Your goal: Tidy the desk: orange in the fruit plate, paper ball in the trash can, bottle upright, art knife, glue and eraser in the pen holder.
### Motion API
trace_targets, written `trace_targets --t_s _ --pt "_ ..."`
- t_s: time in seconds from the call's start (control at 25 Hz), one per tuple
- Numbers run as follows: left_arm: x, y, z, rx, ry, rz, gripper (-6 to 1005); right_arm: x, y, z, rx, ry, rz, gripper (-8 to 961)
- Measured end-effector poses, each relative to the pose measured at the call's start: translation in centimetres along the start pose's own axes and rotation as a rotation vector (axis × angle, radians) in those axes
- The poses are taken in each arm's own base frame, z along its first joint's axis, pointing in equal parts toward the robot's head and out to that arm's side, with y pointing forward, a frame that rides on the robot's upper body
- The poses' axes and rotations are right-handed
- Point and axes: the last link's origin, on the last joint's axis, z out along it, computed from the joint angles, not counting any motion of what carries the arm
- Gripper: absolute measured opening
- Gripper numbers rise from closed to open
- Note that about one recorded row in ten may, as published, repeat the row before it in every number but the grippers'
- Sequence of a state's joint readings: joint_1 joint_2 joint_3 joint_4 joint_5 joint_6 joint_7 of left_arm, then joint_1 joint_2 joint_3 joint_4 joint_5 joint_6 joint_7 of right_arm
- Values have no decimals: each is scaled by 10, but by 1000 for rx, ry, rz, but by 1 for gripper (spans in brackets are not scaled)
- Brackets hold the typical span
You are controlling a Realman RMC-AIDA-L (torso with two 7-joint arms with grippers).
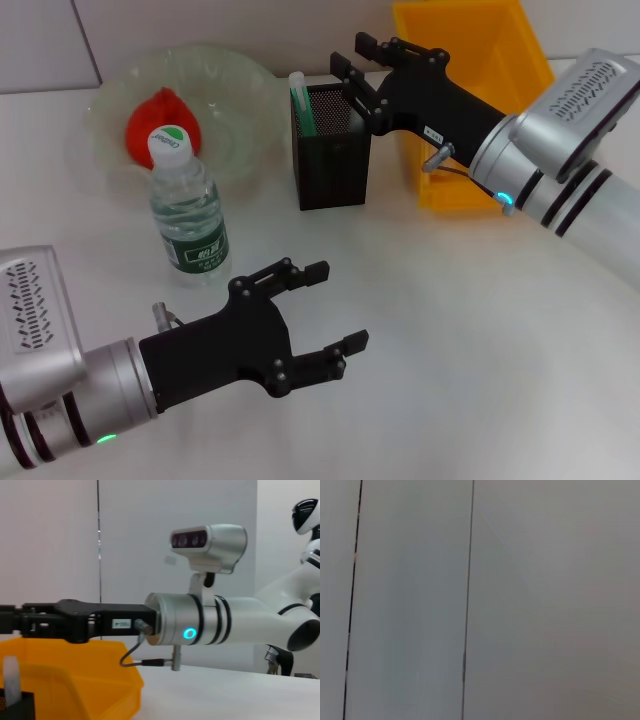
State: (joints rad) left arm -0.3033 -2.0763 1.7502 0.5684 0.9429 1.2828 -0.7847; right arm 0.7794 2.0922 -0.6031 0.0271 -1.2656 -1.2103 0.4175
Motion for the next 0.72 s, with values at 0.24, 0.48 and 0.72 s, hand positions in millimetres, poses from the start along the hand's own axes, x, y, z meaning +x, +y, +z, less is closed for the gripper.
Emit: trace_targets --t_s 0.24,0.48,0.72 --pt "-2 -1 -3 15 -2 -2 815 -6 -4 -18 -12 -75 76 411" --pt "-1 -5 -13 54 17 -20 815 -26 -19 -73 -139 -174 223 655" --pt "-6 -6 -33 91 45 -58 815 -23 -11 -130 -395 60 206 770"
